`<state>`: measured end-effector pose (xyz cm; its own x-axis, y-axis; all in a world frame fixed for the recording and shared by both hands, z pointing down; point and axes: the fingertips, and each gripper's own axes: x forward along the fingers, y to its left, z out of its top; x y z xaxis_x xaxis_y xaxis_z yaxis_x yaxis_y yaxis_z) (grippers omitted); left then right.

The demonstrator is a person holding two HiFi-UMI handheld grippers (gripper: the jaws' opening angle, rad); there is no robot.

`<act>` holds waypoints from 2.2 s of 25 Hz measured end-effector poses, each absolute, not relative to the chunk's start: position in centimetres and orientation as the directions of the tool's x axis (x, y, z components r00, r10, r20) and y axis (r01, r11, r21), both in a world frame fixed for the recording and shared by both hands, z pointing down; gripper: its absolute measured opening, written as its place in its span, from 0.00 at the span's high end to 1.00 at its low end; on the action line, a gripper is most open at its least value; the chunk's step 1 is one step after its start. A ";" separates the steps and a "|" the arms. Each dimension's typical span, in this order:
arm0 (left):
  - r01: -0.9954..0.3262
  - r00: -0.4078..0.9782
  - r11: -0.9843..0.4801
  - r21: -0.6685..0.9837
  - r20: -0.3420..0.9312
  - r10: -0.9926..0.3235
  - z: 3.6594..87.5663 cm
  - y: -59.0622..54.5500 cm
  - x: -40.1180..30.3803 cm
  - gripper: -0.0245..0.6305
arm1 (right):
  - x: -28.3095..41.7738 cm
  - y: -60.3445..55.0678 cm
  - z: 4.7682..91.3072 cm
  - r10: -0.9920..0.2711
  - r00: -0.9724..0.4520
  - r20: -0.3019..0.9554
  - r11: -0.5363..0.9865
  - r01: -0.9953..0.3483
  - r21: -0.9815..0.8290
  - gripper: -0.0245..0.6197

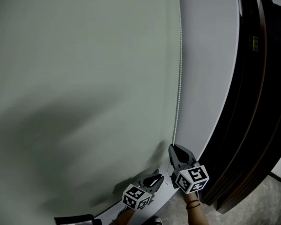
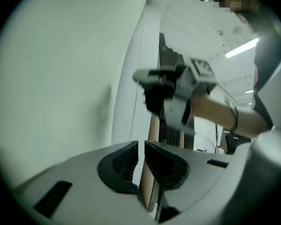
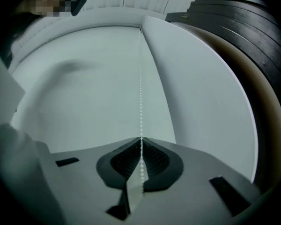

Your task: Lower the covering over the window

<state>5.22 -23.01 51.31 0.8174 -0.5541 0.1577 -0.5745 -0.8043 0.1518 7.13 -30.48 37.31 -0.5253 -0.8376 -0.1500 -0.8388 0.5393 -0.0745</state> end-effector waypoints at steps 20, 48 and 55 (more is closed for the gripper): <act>-0.562 0.815 -0.815 -0.142 -0.263 -0.516 26.8 -28.9 6.6 0.85 | 3.6 -26.2 63.9 -0.742 -0.548 0.386 0.531 -0.832 -0.162 0.94; -0.605 0.797 -0.794 0.059 0.042 -0.603 45.2 -29.1 4.8 0.94 | 5.8 -26.7 28.4 -0.686 -0.659 -0.309 0.712 -0.695 -0.099 0.83; -0.596 0.799 -0.795 0.114 0.185 -0.573 52.4 -27.6 5.5 0.94 | 3.3 -28.0 20.9 -0.628 -0.706 -0.328 0.746 -0.666 0.004 0.79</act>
